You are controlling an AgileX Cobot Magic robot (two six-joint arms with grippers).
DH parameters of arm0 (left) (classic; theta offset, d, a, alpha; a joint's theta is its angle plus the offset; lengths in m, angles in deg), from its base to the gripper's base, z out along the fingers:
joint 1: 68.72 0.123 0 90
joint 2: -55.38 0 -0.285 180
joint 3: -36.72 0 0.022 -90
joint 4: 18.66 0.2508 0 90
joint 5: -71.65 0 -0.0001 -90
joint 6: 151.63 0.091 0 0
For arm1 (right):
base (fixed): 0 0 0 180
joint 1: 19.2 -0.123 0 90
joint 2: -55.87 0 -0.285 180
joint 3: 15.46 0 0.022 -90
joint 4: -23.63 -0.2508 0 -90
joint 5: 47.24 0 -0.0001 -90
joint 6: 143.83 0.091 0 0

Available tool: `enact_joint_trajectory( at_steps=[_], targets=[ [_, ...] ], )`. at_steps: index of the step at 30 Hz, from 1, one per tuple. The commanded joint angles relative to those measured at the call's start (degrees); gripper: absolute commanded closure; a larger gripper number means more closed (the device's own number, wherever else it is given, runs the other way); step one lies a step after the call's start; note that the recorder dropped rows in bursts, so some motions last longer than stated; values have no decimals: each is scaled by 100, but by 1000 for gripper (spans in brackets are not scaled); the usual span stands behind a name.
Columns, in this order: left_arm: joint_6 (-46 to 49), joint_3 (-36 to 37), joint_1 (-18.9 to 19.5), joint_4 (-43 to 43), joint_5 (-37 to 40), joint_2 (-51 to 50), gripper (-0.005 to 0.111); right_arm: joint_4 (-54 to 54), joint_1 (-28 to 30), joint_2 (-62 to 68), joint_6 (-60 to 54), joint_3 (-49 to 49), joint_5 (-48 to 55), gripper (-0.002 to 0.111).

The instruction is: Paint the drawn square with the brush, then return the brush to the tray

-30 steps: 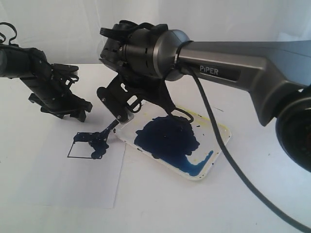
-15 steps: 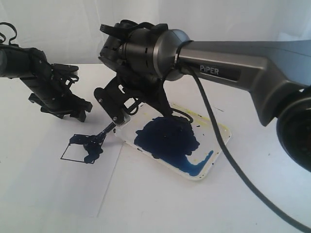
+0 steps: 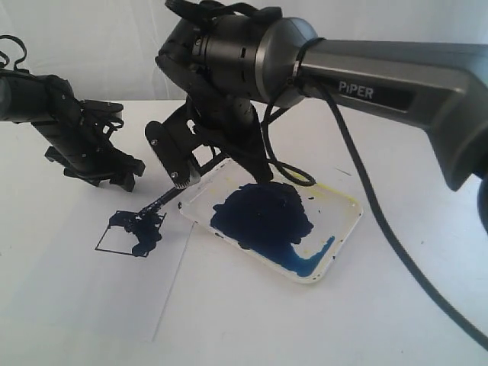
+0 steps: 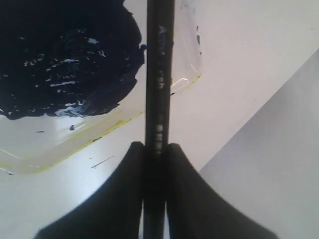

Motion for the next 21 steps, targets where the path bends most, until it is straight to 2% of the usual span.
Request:
enact_joint_trajectory(
  at_steps=[1,12,21],
  targets=[
    [-53,-3,-20,-23,176,-31,37,-237,2,62,604,-18,110,108],
    [-713,-3,-20,-23,278,-31,37,-499,2,64,1376,-18,130,108],
    [-828,-3,-20,-23,278,-31,37,-536,2,386,1757,-18,397,108]
  ],
)
